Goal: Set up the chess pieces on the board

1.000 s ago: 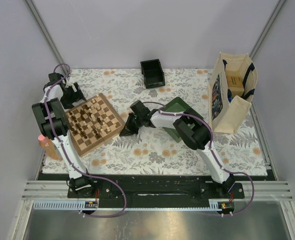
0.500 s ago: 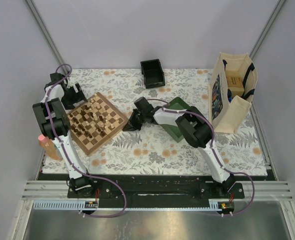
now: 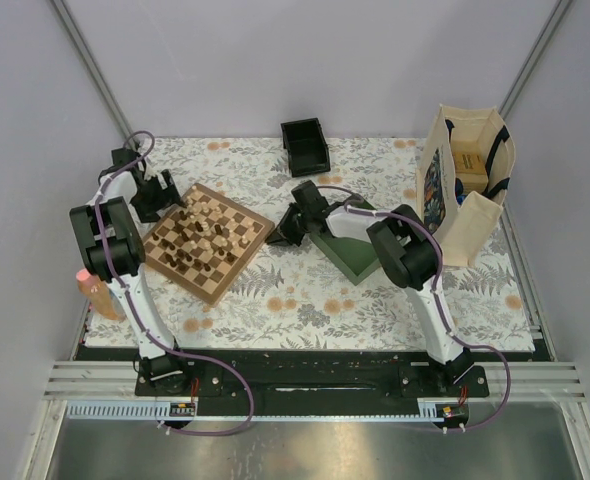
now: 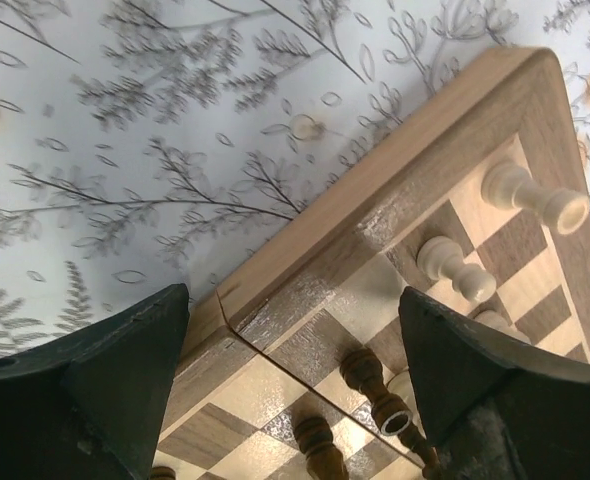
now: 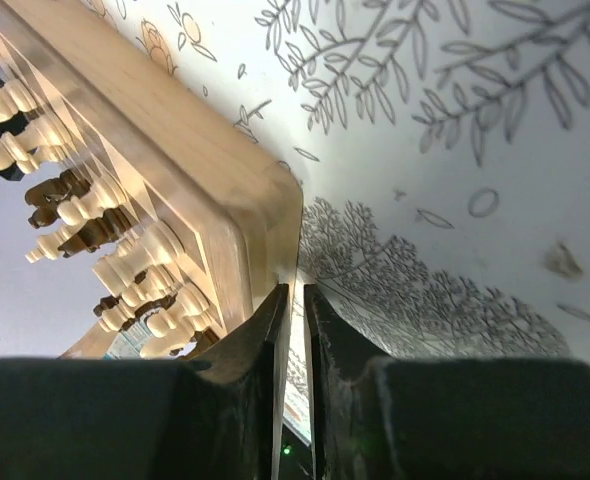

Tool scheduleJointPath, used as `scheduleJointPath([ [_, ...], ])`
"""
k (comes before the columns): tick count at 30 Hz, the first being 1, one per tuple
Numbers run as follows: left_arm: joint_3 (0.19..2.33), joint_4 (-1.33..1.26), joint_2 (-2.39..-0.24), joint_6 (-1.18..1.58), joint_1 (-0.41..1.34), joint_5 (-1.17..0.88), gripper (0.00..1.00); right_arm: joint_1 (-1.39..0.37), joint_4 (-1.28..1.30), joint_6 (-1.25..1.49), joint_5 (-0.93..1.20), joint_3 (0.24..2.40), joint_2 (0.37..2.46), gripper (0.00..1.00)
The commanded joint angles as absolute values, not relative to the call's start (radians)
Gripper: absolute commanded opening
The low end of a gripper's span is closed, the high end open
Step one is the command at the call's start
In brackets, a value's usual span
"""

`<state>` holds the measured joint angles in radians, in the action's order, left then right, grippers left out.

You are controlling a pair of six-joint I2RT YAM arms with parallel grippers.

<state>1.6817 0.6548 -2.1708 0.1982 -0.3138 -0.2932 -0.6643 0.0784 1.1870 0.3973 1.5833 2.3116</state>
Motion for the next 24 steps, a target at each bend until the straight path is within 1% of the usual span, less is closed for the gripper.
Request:
scheduleJointPath([
  [1, 1.621, 0.715, -2.129, 0.259, -0.253, -0.410, 0.88, -0.684, 0.049, 1.148, 0.316, 1.537, 2.224, 0.20],
  [8, 1.559, 0.666, -2.109, 0.293, -0.244, -0.431, 0.88, -0.670, 0.077, 1.100, 0.324, 1.513, 2.198, 0.21],
  [17, 1.450, 0.603, -2.051, 0.307, -0.213, -0.446, 0.88, -0.653, 0.138, 0.986, 0.242, 1.448, 2.114, 0.22],
  [24, 1.430, 0.581, -2.042, 0.318, -0.176, -0.454, 0.88, -0.629, 0.153, 0.931, 0.196, 1.349, 2.040, 0.22],
])
